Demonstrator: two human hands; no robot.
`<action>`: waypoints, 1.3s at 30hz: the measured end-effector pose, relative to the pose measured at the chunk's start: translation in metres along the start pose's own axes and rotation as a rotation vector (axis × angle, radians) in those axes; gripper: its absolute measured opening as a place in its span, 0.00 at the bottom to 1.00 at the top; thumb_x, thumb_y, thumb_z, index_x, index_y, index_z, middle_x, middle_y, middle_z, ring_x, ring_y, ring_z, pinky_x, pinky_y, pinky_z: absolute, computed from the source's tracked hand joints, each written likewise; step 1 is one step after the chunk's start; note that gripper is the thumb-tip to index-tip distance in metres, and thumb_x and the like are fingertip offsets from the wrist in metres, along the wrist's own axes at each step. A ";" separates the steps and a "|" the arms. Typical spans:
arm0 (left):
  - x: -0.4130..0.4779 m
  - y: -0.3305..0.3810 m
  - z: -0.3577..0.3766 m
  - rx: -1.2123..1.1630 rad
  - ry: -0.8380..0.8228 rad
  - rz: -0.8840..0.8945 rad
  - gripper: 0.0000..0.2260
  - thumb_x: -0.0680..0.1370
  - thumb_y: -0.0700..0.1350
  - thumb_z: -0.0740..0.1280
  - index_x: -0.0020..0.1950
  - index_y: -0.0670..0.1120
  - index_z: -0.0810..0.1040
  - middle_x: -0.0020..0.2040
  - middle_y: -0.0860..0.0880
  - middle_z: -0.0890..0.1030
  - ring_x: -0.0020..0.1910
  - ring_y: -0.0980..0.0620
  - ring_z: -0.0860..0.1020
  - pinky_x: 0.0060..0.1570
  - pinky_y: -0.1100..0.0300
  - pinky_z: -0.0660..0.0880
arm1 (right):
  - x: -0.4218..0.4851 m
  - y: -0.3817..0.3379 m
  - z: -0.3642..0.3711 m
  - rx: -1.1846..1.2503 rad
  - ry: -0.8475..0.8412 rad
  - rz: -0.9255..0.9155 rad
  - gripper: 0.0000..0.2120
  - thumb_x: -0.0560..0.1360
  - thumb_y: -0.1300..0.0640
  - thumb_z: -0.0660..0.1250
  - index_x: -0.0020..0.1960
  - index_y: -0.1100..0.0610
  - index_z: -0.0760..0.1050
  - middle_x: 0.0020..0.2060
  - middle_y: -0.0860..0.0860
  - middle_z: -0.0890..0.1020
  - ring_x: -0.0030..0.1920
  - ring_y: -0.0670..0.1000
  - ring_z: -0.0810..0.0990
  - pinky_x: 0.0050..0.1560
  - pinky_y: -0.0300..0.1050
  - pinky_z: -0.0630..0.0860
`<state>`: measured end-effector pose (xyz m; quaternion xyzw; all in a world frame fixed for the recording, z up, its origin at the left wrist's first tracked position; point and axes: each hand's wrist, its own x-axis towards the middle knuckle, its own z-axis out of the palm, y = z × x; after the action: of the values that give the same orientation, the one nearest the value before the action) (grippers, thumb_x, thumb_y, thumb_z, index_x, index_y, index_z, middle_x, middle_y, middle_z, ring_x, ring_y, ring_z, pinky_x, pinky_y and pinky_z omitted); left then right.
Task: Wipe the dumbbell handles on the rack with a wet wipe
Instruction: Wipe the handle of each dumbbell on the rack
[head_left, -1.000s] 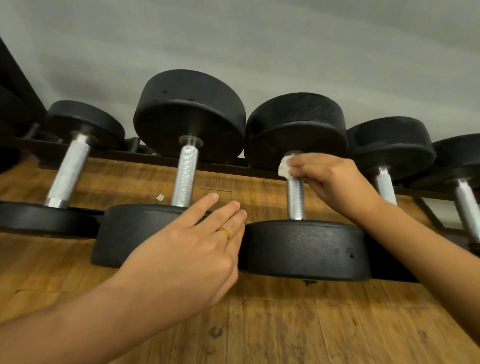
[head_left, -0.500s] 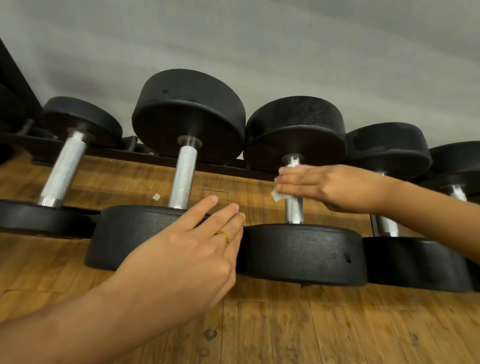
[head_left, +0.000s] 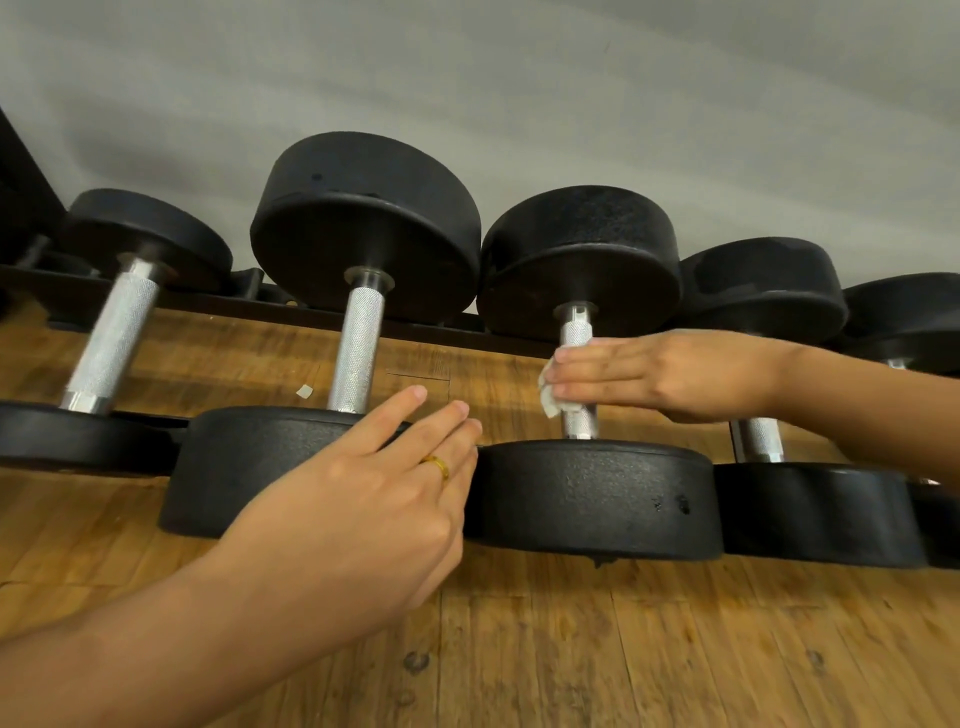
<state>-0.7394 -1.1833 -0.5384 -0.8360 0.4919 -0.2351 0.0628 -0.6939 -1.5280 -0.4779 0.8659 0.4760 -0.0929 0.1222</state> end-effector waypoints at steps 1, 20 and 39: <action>0.000 0.000 0.000 -0.002 -0.001 0.002 0.23 0.82 0.50 0.56 0.67 0.35 0.79 0.67 0.36 0.79 0.71 0.38 0.76 0.74 0.40 0.60 | -0.002 -0.002 0.000 0.018 -0.003 0.009 0.38 0.75 0.72 0.68 0.80 0.55 0.59 0.80 0.50 0.60 0.80 0.47 0.53 0.80 0.46 0.52; 0.001 0.002 0.007 -0.060 0.040 -0.020 0.25 0.82 0.50 0.54 0.67 0.33 0.78 0.68 0.34 0.78 0.72 0.36 0.74 0.74 0.38 0.58 | 0.024 0.000 -0.018 -0.184 -0.233 0.295 0.41 0.76 0.70 0.61 0.82 0.52 0.46 0.81 0.51 0.49 0.80 0.49 0.41 0.78 0.47 0.39; -0.002 -0.001 0.012 -0.116 0.111 0.008 0.25 0.82 0.47 0.54 0.66 0.30 0.77 0.67 0.30 0.77 0.71 0.32 0.74 0.73 0.38 0.59 | 0.025 -0.007 -0.043 -0.132 -0.417 0.195 0.38 0.77 0.65 0.61 0.82 0.49 0.48 0.81 0.48 0.51 0.80 0.45 0.41 0.79 0.46 0.40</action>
<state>-0.7344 -1.1824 -0.5491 -0.8218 0.5108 -0.2519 -0.0124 -0.6842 -1.4914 -0.4450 0.8601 0.3595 -0.2261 0.2828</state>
